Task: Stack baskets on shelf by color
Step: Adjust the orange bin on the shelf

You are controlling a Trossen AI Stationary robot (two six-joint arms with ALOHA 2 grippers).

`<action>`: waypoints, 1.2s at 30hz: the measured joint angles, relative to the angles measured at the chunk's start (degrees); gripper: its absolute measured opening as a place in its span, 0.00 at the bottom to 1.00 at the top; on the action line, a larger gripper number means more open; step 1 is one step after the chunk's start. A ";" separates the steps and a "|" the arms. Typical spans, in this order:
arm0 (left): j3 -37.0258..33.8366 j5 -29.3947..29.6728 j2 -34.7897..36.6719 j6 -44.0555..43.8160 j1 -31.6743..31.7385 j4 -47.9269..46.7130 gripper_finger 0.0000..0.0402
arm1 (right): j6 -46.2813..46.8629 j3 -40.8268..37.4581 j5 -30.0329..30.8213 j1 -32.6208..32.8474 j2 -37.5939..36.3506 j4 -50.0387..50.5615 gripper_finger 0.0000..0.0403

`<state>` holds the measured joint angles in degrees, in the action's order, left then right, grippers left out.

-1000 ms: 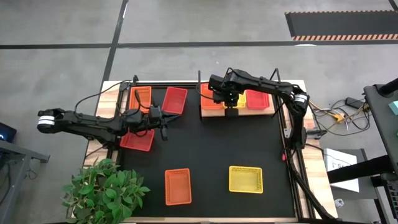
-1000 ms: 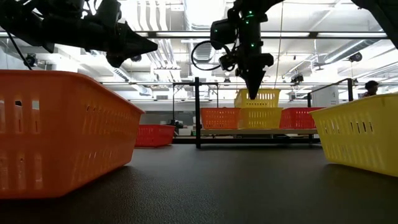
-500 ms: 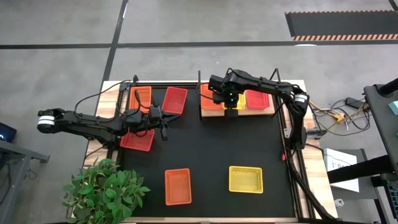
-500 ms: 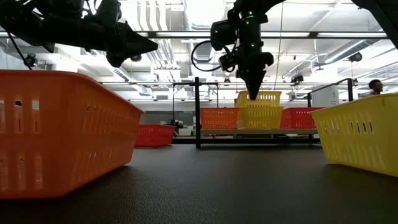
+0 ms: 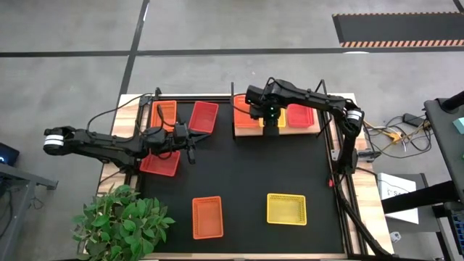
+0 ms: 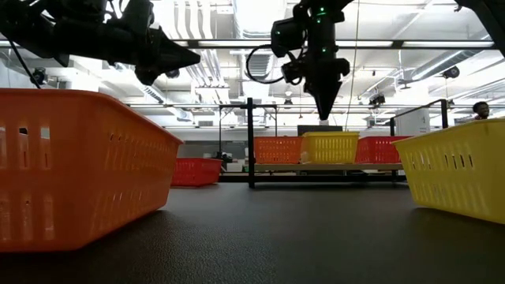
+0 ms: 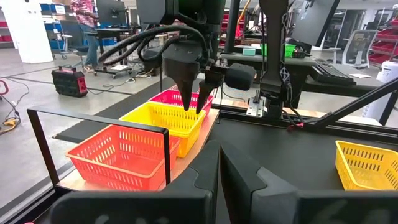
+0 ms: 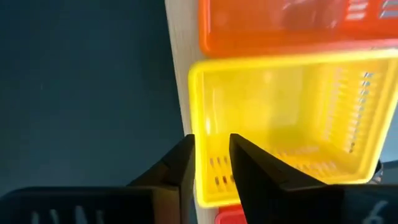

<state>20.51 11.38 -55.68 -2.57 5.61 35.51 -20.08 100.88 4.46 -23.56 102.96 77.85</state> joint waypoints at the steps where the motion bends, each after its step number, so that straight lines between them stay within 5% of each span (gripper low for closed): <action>1: 0.02 0.00 0.00 0.00 0.00 0.04 0.00 | -0.01 0.00 -0.01 0.01 0.00 -1.15 0.20; 8: -0.03 0.00 0.00 0.00 0.00 0.02 0.00 | -2.21 -0.76 -0.20 0.01 0.21 -13.93 0.04; 18: -0.14 -0.22 0.00 -0.01 0.00 0.00 0.00 | -4.63 -7.01 -3.97 -0.27 0.28 -27.59 0.02; 36: -0.13 -0.24 0.00 -0.04 0.01 0.02 0.00 | -3.51 -10.29 -4.94 -0.21 0.33 -23.66 0.02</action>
<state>20.38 11.14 -55.68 -2.61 5.61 35.53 -23.58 90.59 -0.48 -23.77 103.28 54.19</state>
